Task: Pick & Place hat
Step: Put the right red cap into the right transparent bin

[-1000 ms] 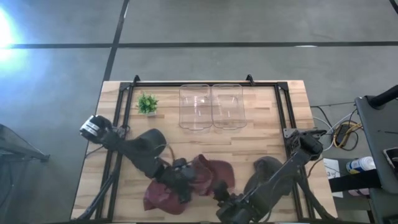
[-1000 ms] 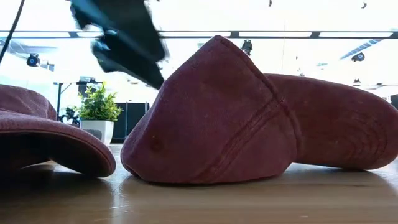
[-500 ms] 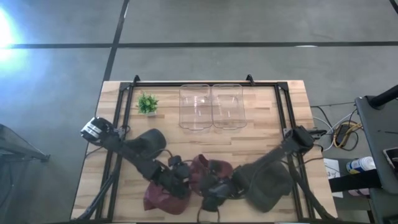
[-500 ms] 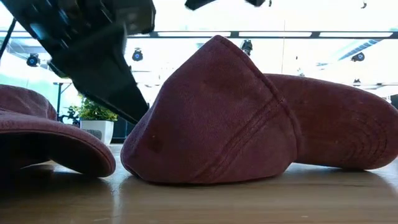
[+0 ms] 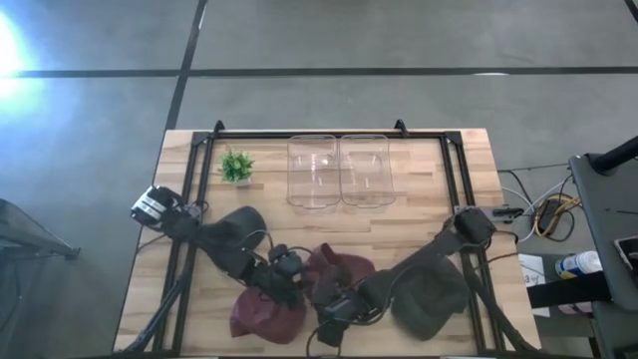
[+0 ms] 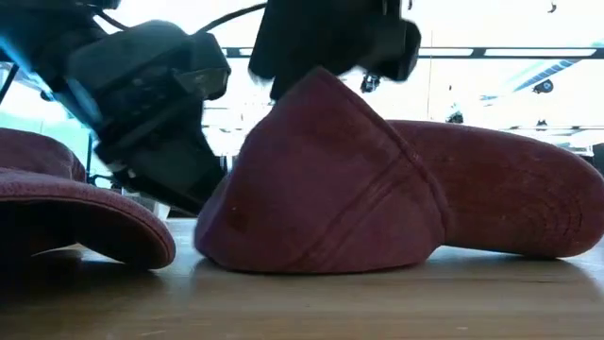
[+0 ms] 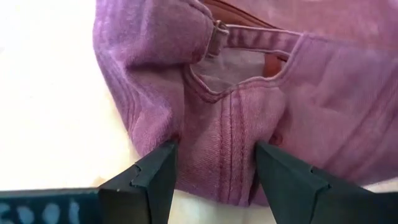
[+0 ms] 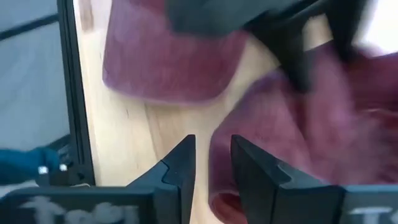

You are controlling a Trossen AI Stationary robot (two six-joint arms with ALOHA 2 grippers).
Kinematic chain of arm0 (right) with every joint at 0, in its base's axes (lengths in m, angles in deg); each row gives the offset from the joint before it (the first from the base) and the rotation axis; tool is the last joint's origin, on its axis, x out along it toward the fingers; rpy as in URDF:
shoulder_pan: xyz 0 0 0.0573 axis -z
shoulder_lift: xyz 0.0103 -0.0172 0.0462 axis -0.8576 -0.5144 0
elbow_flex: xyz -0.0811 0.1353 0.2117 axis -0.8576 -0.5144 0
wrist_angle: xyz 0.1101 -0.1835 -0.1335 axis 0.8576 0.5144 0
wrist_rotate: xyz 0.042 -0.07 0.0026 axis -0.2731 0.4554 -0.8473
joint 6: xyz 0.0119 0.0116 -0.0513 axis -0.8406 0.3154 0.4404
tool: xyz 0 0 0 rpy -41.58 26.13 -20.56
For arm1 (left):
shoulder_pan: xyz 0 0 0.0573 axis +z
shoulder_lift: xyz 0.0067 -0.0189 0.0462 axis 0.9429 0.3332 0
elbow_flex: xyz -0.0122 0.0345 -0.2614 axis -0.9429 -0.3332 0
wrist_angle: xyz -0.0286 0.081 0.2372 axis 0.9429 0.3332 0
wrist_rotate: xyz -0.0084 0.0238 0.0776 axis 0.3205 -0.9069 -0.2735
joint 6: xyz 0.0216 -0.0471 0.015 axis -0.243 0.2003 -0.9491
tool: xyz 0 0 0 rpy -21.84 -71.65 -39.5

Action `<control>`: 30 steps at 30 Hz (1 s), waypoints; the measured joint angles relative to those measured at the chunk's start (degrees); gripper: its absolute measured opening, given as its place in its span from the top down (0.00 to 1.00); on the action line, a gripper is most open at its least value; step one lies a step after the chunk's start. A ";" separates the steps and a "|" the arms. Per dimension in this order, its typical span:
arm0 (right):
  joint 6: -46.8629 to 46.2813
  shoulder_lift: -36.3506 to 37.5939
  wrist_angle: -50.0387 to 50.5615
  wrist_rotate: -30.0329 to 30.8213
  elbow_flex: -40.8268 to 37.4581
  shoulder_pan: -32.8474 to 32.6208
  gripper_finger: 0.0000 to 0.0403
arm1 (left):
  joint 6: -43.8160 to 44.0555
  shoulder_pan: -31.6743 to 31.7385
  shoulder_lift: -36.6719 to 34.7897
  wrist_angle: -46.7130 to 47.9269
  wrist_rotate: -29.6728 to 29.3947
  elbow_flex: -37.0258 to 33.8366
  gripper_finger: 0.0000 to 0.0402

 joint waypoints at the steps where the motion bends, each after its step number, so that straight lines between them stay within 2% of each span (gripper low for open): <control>1: -0.02 -0.68 0.13 -0.34 0.23 0.00 0.77 | -0.38 0.25 0.00 0.00 0.00 -0.02 0.48; 12: 0.35 -1.32 8.93 -5.02 -0.73 -1.62 0.83 | -1.89 2.48 1.51 0.05 1.69 -0.46 0.48; 21: -1.32 -1.22 10.49 -7.70 -3.16 -2.34 0.83 | -1.73 2.85 1.73 0.03 2.03 -0.43 0.48; 26: 0.07 2.32 10.71 -2.63 -2.64 -3.40 0.83 | -1.27 1.96 1.60 0.67 2.44 1.44 0.48; 30: 8.02 5.64 10.56 1.29 -1.98 -4.81 0.80 | -4.26 0.61 0.14 0.22 2.44 4.19 0.48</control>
